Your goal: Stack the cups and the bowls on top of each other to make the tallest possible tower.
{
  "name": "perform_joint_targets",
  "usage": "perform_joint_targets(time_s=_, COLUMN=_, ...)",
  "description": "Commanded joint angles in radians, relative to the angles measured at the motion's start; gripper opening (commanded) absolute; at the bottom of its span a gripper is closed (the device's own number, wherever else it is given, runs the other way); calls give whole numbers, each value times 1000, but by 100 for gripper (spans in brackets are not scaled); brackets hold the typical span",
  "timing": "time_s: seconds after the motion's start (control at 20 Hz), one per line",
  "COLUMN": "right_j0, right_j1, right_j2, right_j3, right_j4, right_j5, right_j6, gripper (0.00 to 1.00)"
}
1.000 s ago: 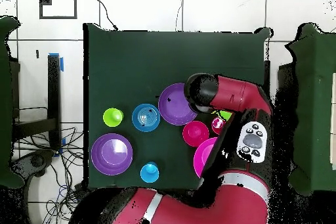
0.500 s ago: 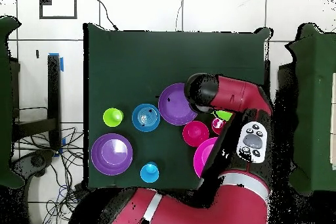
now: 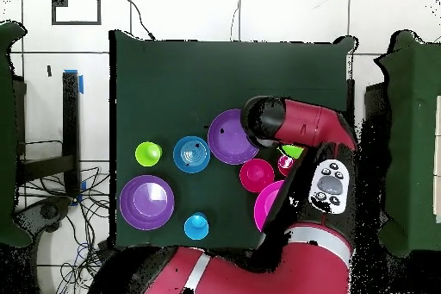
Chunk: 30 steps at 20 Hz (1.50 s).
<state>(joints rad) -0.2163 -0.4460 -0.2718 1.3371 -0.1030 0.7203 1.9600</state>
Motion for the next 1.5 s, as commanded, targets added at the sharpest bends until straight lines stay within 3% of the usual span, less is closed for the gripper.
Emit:
perform_joint_targets(time_s=0.05, right_j0=26, right_j1=49, right_j2=64, right_j3=-23, right_j4=27, right_j5=-53, right_j6=166, gripper=0)
perform_joint_targets(time_s=1.5, right_j0=61, right_j1=42, right_j2=39, right_j3=-43, right_j4=79, right_j5=2, right_j6=161, gripper=0)
